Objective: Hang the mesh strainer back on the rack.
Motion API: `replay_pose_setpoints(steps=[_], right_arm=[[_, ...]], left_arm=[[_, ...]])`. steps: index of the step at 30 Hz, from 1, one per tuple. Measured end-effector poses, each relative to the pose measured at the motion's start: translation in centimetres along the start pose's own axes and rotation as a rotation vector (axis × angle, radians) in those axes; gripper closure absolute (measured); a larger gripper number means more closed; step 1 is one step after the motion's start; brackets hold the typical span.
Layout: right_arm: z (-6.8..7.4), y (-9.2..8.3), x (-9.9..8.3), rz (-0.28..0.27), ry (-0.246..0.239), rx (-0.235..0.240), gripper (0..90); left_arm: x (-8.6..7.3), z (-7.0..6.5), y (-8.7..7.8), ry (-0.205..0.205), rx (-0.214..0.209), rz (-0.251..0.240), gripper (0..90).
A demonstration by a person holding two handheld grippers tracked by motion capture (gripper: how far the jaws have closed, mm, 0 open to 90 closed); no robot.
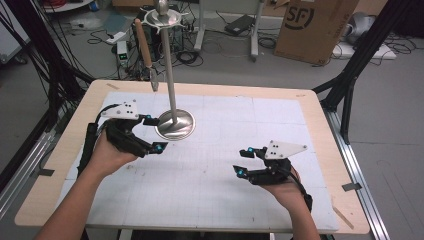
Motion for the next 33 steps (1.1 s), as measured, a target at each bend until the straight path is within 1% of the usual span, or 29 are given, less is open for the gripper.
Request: replay_pose_setpoints(steps=[7, 9, 15, 19, 23, 25, 27, 29, 33], right_arm=[[-0.1, -0.1, -0.1, 0.001, 0.005, -0.003, 42.0], [-0.1, -0.1, -0.1, 0.003, 0.004, -0.004, 42.0], [-0.2, -0.2, -0.3, 0.001, 0.006, -0.009, 42.0], [-0.2, -0.3, -0.3, 0.001, 0.015, -0.008, 42.0], [-0.3, -0.2, -0.2, -0.004, 0.006, -0.012, 42.0], [-0.2, -0.2, -0.2, -0.004, 0.006, -0.002, 42.0], [-0.2, -0.1, -0.2, -0.002, 0.005, -0.005, 42.0], [-0.2, -0.1, -0.2, -0.002, 0.008, -0.004, 42.0], [-0.2, -0.2, -0.2, -0.001, 0.007, -0.003, 42.0]], left_arm=[[-1.0, 0.1, 0.3, -0.009, -0.002, 0.0, 10.7], [-1.3, 0.1, 0.4, -0.009, -0.002, 0.011, 10.3], [-2.0, -0.1, 0.8, -0.009, -0.006, 0.019, 9.9], [-2.3, -0.2, 1.1, -0.014, -0.012, 0.023, 9.6], [-2.5, -0.1, 1.3, -0.017, -0.014, 0.029, 9.5], [-2.7, -0.1, 1.4, -0.018, -0.013, 0.033, 9.5], [-2.9, -0.1, 1.6, -0.013, -0.01, 0.038, 9.5], [-3.0, -0.1, 1.7, -0.024, -0.007, 0.035, 9.4], [-3.1, 0.0, 1.7, -0.023, -0.005, 0.033, 9.5]])
Point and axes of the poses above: each handheld gripper's, and its own axes: y roughly forward along the jaws, x roughly out of its top, z roughly to its left, the point moved 8 cm from there along y, roughly forward along the jaws, and after that the axes turned 6 degrees about -y, right-handed, at the moved point
